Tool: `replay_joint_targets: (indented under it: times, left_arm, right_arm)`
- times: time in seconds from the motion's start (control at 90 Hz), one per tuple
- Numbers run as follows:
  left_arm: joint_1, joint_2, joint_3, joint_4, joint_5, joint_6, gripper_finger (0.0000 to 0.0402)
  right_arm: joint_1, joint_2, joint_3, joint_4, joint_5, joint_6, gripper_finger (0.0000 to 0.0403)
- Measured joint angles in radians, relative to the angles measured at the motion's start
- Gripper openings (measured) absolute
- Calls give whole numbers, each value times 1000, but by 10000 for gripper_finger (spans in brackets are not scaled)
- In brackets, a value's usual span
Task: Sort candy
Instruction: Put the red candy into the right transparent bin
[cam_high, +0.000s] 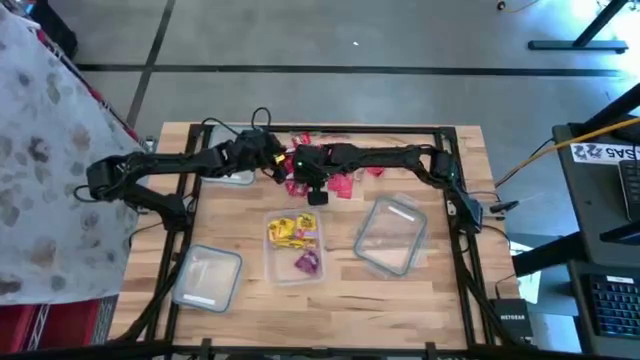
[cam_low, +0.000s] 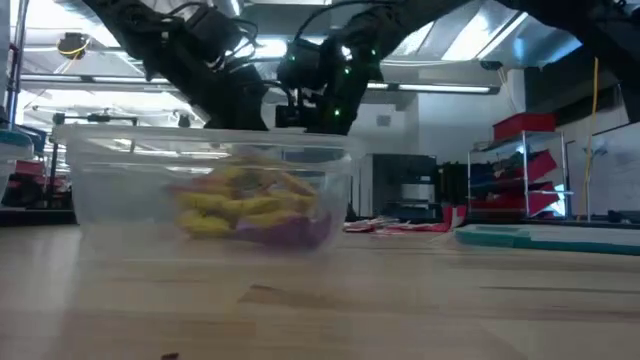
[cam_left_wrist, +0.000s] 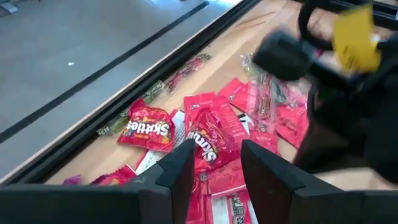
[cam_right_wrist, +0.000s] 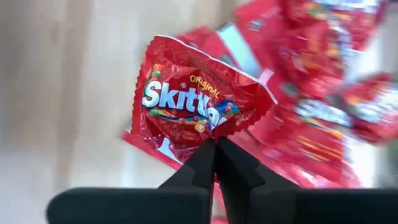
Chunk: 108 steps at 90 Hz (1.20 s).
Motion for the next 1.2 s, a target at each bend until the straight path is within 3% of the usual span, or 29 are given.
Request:
replay_joint_targets:
  times: [0.367, 0.544, 0.722, 0.967, 1.2]
  left_arm:
    - [-1, -114, 0, -151, 1, -37, 116]
    - [-12, -203, 0, -215, 0, -70, 116]
    - [-64, -265, 0, -261, 0, -94, 116]
    - [-170, -279, 0, -312, -1, -144, 116]
    - [-358, -279, 0, -385, -59, -210, 116]
  right_arm:
    - [64, -3, 191, -202, -8, -4, 0]
    - [130, -12, 199, -258, -1, 74, 0]
    - [220, -63, 198, -307, 81, 221, 0]
    - [354, -84, 189, -265, 136, 435, 0]
    - [465, -74, 36, 48, 140, 635, 0]
